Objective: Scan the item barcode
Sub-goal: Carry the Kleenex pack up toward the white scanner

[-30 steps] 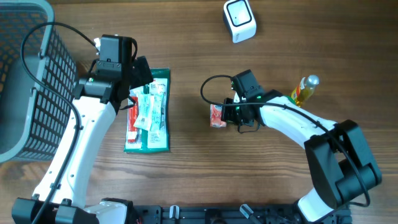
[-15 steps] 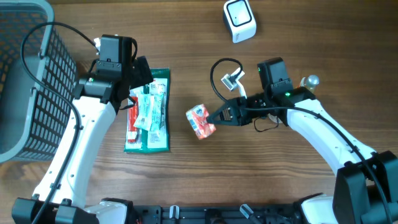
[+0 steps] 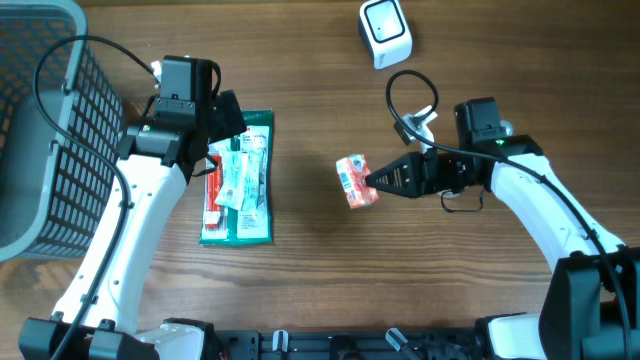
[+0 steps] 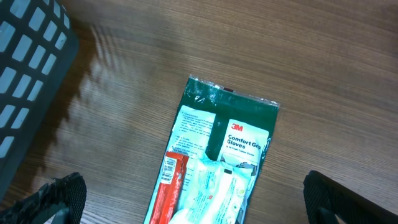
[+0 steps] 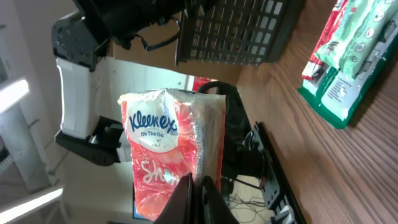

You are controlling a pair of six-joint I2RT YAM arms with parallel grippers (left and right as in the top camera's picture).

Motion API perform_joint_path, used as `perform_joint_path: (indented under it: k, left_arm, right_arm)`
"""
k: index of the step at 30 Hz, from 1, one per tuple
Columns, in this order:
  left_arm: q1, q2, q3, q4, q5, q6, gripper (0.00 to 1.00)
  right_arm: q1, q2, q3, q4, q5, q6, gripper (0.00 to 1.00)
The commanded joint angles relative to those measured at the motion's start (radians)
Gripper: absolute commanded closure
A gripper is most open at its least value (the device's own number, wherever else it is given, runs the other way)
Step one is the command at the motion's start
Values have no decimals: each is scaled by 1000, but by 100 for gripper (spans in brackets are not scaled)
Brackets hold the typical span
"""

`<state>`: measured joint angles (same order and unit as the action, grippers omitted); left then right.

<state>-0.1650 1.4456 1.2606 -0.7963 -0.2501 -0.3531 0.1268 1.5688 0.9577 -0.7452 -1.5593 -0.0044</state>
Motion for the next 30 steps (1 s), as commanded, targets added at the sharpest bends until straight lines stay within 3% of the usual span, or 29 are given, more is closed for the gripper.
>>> perform_joint_path:
  k: [1, 10, 16, 18, 21, 24, 30]
  left_arm:
    - [4, 1, 3, 2, -9, 2, 0]
    - [4, 1, 3, 2, -10, 2, 0]
    - [4, 1, 3, 2, -10, 2, 0]
    - [4, 1, 3, 2, -10, 2, 0]
    - [4, 1, 3, 2, -9, 2, 0]
    - [4, 1, 4, 2, -10, 2, 0]
    - [4, 1, 3, 2, -10, 2, 0]
  right_arm:
    - [-27, -69, 0, -2, -65, -11, 96]
    - [-43, -375, 0, 151, -64, 245, 96]
    - [-43, -381, 0, 161, -23, 200, 96]
    - [-43, -381, -2, 131, 203, 190, 96]
    - [-25, -381, -2, 9, 734, 187, 96]
    - [14, -381, -2, -14, 990, 188, 96]
    - [63, -355, 85, 35, 1151, 296, 96]
